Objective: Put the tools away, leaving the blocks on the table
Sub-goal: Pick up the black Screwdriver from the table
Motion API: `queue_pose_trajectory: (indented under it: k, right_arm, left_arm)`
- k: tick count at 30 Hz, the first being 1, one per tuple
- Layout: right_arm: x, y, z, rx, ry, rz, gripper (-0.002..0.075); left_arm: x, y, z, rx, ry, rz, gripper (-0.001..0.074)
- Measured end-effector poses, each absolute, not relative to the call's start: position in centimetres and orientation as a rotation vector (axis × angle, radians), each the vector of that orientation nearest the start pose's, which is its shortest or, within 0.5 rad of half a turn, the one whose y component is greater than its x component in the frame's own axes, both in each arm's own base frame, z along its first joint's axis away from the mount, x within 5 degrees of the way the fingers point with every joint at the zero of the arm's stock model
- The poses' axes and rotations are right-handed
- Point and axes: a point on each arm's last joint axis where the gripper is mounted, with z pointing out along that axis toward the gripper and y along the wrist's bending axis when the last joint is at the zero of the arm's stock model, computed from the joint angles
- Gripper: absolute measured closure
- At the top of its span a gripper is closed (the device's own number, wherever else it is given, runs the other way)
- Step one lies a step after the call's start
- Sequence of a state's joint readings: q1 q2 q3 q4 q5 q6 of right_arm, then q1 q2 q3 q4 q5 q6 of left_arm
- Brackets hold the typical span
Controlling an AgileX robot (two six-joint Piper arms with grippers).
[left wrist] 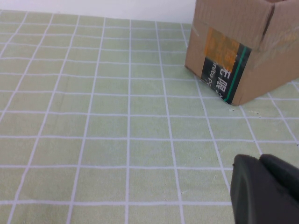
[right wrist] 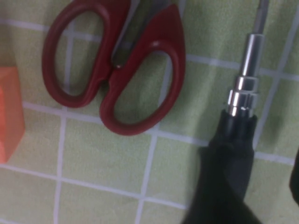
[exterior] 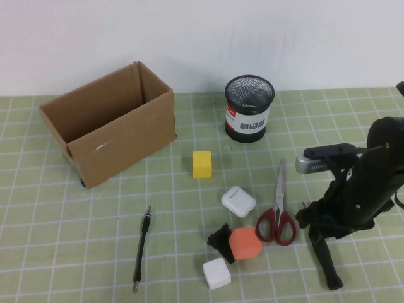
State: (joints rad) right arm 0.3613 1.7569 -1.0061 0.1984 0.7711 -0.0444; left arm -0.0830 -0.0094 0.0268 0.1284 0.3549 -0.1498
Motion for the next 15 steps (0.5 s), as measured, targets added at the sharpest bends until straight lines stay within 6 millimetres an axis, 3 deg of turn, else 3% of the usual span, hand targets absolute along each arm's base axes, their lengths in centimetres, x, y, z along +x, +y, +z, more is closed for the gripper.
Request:
queue_pose_trajectory:
  k: [15]
  right_arm:
    - [29.8, 12.6, 14.9, -0.386, 3.003, 0.254, 0.0426]
  left_arm:
    - [5.3, 0.0, 17.3, 0.019, 1.853, -0.037, 0.0741]
